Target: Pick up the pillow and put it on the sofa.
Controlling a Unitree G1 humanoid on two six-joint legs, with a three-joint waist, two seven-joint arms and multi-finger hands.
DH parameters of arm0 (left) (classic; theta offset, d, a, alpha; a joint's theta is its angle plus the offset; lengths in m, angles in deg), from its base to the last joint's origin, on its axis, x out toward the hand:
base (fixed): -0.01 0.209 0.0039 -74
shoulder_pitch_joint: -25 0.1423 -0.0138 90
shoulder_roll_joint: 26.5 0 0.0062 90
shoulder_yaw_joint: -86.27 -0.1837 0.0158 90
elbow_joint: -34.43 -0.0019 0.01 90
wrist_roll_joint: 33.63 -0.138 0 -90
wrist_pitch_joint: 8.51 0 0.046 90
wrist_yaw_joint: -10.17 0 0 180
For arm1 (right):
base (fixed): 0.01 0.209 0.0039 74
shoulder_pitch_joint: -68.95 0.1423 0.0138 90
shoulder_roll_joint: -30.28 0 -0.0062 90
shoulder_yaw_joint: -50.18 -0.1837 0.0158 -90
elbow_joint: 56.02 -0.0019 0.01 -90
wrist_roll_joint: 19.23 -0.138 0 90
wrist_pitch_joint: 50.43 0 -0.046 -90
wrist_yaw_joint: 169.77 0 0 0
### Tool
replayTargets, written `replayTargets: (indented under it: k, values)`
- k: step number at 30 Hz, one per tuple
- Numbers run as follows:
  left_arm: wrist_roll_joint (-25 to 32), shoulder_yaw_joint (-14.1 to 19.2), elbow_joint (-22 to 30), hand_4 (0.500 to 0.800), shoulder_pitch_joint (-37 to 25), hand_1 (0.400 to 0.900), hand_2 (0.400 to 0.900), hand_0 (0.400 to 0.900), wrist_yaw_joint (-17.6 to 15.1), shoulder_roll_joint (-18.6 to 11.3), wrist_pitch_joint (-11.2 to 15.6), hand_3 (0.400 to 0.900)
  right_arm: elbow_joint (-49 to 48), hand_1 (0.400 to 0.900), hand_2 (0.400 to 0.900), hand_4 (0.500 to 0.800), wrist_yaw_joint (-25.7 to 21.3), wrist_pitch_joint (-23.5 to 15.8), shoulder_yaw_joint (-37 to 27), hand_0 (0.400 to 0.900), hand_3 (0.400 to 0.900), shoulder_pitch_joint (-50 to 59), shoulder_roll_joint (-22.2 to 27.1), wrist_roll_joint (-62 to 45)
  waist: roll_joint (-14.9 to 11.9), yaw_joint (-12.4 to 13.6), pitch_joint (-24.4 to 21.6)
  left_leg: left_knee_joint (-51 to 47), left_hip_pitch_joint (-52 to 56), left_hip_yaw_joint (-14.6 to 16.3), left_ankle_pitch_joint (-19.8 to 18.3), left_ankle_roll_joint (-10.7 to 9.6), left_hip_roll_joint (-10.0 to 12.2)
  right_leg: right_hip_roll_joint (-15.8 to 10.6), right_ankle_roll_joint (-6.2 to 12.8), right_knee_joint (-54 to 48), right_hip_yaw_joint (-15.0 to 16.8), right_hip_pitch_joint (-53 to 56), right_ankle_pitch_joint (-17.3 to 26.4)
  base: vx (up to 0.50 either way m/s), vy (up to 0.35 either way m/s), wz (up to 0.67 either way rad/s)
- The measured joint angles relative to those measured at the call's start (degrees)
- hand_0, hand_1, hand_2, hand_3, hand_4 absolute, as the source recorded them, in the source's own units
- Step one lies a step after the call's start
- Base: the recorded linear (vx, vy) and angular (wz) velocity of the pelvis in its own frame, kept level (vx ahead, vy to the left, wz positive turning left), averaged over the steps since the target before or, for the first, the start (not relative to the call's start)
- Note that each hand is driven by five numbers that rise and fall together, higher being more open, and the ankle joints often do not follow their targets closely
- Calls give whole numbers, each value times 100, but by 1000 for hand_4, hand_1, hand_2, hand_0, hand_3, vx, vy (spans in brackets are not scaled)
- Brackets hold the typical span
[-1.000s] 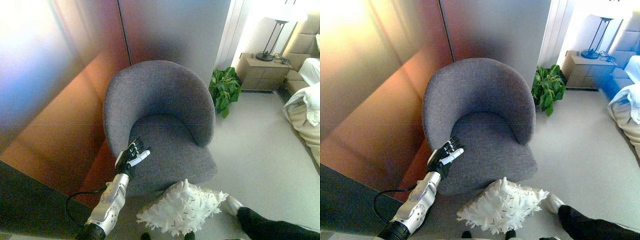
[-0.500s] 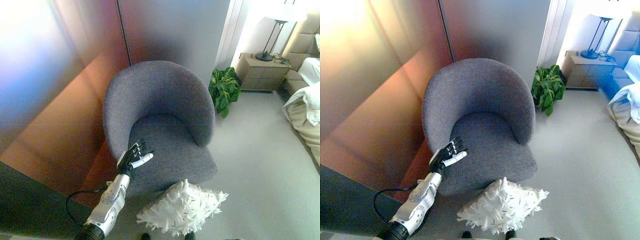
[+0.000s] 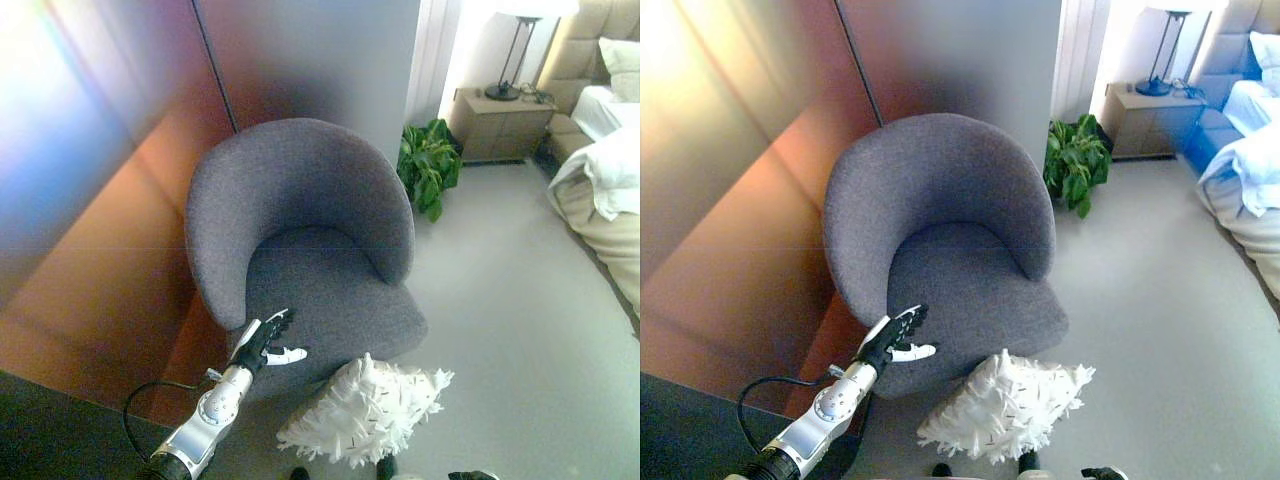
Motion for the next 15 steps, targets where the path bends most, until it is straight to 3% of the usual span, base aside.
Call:
replayTargets:
  k: [4,15]
  values:
    - [-253,-374,-179,800,-514,900,900,900,-222,5,-43,900,9,900,900,800,-4,-23,146,900,900,415,203,-2,186,-127,413,37,-319,96,75,45,-36,-42,15,221,109,-436,14,-119,47,-3]
    - [-272,-694,-782,800,-1583,900,900,900,-472,207,-51,900,-156,900,900,800,-145,-153,248,900,900,1067,414,-13,341,-433,1422,131,-663,216,124,87,-92,-104,34,462,248,-921,26,-46,12,-8]
